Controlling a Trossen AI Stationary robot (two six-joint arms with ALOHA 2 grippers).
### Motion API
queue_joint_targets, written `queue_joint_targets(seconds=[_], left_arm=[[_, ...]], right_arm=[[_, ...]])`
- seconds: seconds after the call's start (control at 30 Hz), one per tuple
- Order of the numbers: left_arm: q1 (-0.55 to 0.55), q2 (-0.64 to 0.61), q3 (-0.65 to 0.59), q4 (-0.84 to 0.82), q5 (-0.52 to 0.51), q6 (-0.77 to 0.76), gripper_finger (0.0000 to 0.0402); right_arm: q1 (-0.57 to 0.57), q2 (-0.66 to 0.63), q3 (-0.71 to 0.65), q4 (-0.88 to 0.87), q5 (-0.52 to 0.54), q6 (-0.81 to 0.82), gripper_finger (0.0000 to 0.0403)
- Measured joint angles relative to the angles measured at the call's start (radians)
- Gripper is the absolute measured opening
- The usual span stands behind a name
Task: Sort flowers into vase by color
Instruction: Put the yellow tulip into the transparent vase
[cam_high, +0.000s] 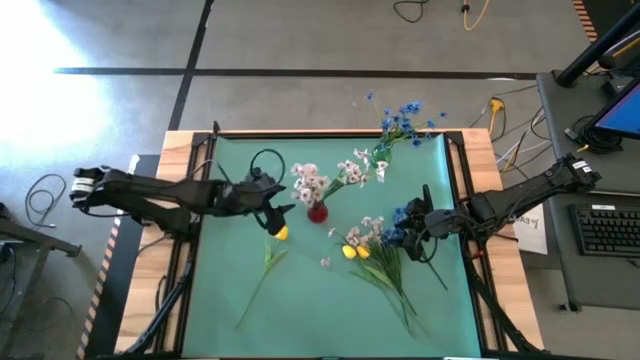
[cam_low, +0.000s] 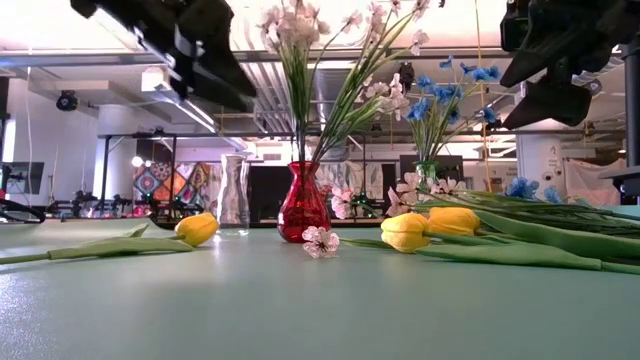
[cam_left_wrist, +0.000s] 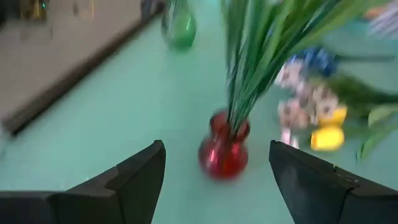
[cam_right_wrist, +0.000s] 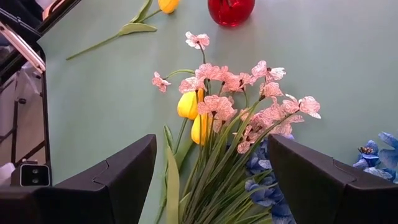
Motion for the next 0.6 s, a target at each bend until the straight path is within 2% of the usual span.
queue_joint_targets(seconds=[0.1, 0.2, 0.33, 0.6], left_arm=[[-0.017, 0.007, 0.081, -0.241, 0.036, -0.096, 0.0272], [-0.060, 0.022, 0.133, -0.382, 0.045, -0.188, 0.0272], [-0.145, 0.044, 0.158, -0.455, 0.053, -0.301, 0.0272], [-0.338, 0.089, 0.139, -0.465, 0.054, -0.545, 0.0272]], right_arm=[[0.000, 0.000, 0.000, -0.003, -0.024, 0.039, 0.0297], [0.000, 0.000, 0.000, -0.003, -0.080, 0.083, 0.0297], [0.000, 0.000, 0.000, -0.003, -0.157, 0.137, 0.0297], [0.063, 0.063, 0.012, -0.007, -0.225, 0.248, 0.0297]])
